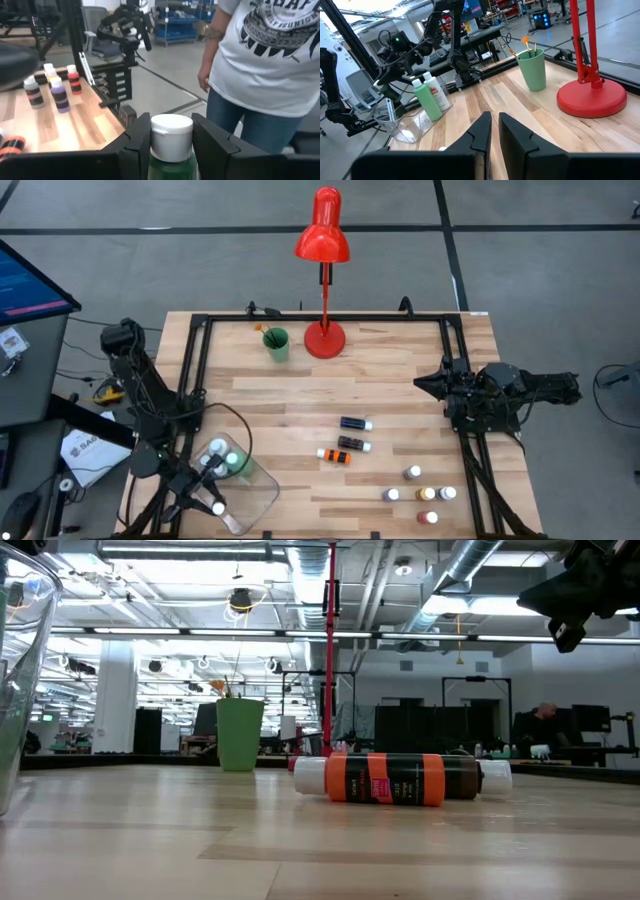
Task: Pick & Place Paint Supplies
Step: Put the green coloring bottle into the transparent bin
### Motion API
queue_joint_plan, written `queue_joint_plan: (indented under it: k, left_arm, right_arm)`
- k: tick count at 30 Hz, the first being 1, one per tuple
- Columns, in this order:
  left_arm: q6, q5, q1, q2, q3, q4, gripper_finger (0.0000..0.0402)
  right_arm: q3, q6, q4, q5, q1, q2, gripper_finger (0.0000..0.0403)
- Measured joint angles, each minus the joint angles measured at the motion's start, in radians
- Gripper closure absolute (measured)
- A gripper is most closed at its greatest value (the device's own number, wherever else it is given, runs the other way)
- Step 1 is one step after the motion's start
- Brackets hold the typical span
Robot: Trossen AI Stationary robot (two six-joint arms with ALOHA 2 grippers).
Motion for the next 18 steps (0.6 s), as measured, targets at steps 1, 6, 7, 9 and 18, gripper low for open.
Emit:
queue_joint_plan:
  k: [1, 6, 7, 9, 18]
  left_arm:
    - [0.003, 0.005, -0.003, 0.000, -0.008, -0.001, 0.0298]
    - [0.034, 0.021, -0.006, 0.000, -0.049, -0.002, 0.0298]
    - [0.035, 0.021, -0.006, 0.000, -0.057, -0.002, 0.0298]
    - [0.035, 0.020, -0.006, 0.000, -0.073, -0.001, 0.0298]
    - [0.037, 0.025, -0.046, 0.000, -0.128, -0.001, 0.0298]
  right_arm:
    - [0.000, 0.000, 0.000, 0.000, 0.000, 0.000, 0.0371]
    - [0.000, 0.000, 0.000, 0.000, 0.000, 0.000, 0.0370]
    - [0.000, 0.000, 0.000, 0.000, 0.000, 0.000, 0.0370]
    - [0.000, 0.000, 0.000, 0.000, 0.000, 0.000, 0.0371]
    - [0.000, 0.000, 0.000, 0.000, 0.000, 0.000, 0.0370]
